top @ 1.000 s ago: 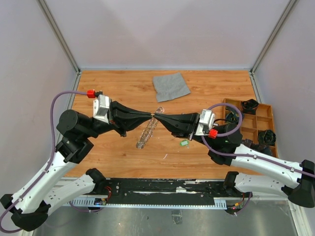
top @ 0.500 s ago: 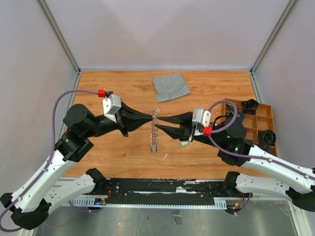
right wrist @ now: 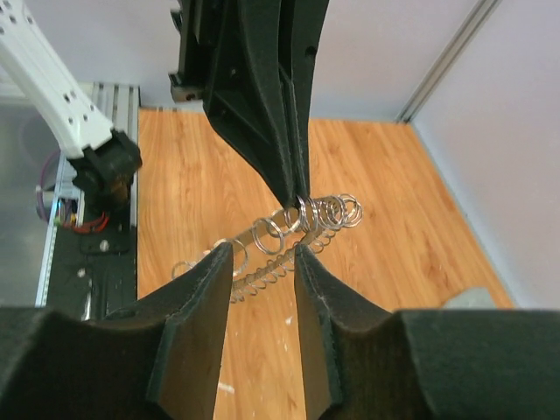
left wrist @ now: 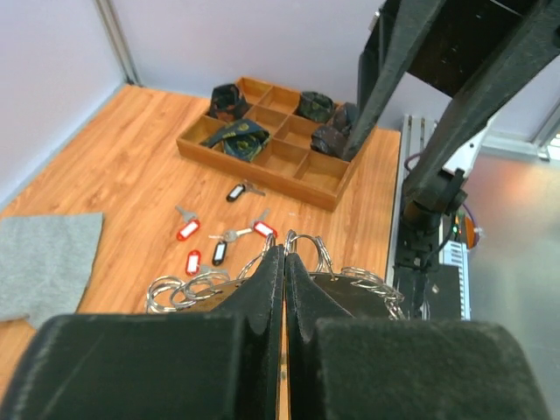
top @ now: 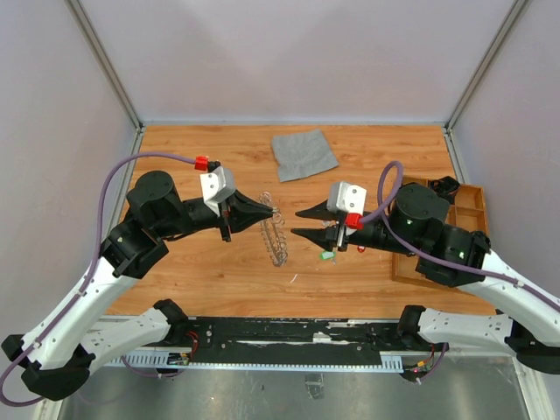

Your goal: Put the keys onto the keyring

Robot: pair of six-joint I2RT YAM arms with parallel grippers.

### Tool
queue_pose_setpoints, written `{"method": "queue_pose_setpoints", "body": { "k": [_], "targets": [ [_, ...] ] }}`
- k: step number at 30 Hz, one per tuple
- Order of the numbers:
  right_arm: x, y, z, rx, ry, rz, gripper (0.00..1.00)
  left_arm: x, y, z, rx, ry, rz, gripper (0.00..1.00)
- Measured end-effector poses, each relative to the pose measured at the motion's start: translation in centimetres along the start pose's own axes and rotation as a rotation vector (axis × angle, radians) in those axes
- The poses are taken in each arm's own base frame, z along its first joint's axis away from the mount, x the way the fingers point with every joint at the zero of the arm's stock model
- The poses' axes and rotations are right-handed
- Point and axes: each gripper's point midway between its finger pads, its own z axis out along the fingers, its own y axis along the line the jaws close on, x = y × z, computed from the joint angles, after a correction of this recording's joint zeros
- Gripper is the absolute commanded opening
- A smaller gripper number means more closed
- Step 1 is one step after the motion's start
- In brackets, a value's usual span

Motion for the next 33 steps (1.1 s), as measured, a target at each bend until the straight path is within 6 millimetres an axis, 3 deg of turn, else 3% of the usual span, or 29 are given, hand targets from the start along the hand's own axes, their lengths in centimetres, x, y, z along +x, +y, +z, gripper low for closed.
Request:
{"method": "queue_pose_setpoints", "body": {
  "k": [7,15,33],
  "targets": [
    [3.0,0.2,0.4,-0.028,0.185,0.021,0.32,1.6,-0.7,-0.1,0.045,0.061,-0.002,0.01],
    [5.0,0.8,1.2,-0.065,0.274,0.041,0.14,2.2,-1.7,-0.3,0.102,0.081,0.003,0.01],
    [3.8,0.8,2.8,-0.084,0.208,0.051,0.15,2.3,-2.1,-0.4,0.127,0.083,0.012,0.01]
  ]
}}
